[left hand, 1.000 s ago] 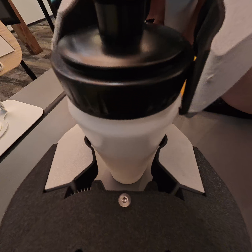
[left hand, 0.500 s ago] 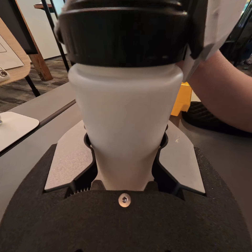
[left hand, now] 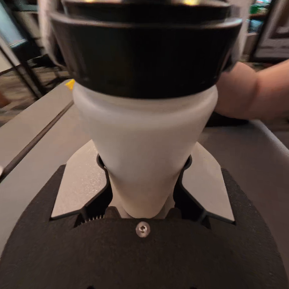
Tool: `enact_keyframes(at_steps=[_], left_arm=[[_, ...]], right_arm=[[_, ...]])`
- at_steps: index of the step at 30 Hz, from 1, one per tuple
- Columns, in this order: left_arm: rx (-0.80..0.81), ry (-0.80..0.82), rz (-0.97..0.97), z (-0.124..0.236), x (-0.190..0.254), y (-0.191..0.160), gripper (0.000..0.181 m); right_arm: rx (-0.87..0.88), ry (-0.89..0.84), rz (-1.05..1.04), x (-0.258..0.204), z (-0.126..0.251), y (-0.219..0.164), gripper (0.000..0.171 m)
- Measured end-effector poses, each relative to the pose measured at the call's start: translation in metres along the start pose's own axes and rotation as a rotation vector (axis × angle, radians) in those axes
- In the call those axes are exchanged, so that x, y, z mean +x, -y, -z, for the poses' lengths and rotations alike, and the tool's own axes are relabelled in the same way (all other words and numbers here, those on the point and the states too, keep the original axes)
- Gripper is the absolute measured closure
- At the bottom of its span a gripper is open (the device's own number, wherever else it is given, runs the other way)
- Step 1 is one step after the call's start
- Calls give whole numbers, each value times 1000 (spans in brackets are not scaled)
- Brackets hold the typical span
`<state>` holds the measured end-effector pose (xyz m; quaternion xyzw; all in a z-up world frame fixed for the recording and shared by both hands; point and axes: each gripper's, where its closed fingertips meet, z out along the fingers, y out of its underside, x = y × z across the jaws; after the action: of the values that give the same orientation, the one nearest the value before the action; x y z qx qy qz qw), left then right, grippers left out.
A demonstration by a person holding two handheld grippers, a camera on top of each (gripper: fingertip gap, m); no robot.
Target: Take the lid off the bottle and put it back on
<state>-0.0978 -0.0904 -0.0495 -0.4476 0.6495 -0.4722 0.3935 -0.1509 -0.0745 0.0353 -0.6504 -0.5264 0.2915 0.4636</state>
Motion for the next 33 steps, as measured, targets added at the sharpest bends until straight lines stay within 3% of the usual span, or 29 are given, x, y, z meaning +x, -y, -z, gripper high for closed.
enact_keyframes(at_steps=[3, 5, 8, 10, 14, 17, 20, 24, 27, 29, 33], left_arm=[[-14, -106, -30, -5, 23, 2, 82], [-5, -101, 7, -7, 22, 2, 82], [-19, 6, 64, -2, -3, -2, 82], [-32, 93, 111, 3, -21, -5, 82], [-47, 219, 182, 10, -43, -9, 82], [-76, 222, 167, 10, -43, -11, 82], [-88, 88, 101, 5, -20, -8, 82], [-88, -184, -14, -1, 33, -2, 82], [-88, -231, -15, -6, 46, -1, 82], [-95, -159, 12, -6, 32, -2, 82], [-127, 63, 99, -1, -9, -6, 82]], right_arm=[[71, 155, 71, -25, 8, 1, 99], [91, 166, 46, -24, 7, 2, 99], [91, -12, -45, 6, 3, 9, 82], [95, -118, -77, 20, 1, 16, 82], [33, -320, -149, 46, -5, 14, 87], [-15, -327, -165, 47, -9, 6, 97], [-30, -194, -109, 31, -2, 5, 97], [100, 163, 72, -24, 8, 11, 97], [170, 301, 63, -41, 13, 14, 97], [165, 253, 16, -31, 10, 16, 96], [156, -55, -18, 10, 4, 28, 79]])
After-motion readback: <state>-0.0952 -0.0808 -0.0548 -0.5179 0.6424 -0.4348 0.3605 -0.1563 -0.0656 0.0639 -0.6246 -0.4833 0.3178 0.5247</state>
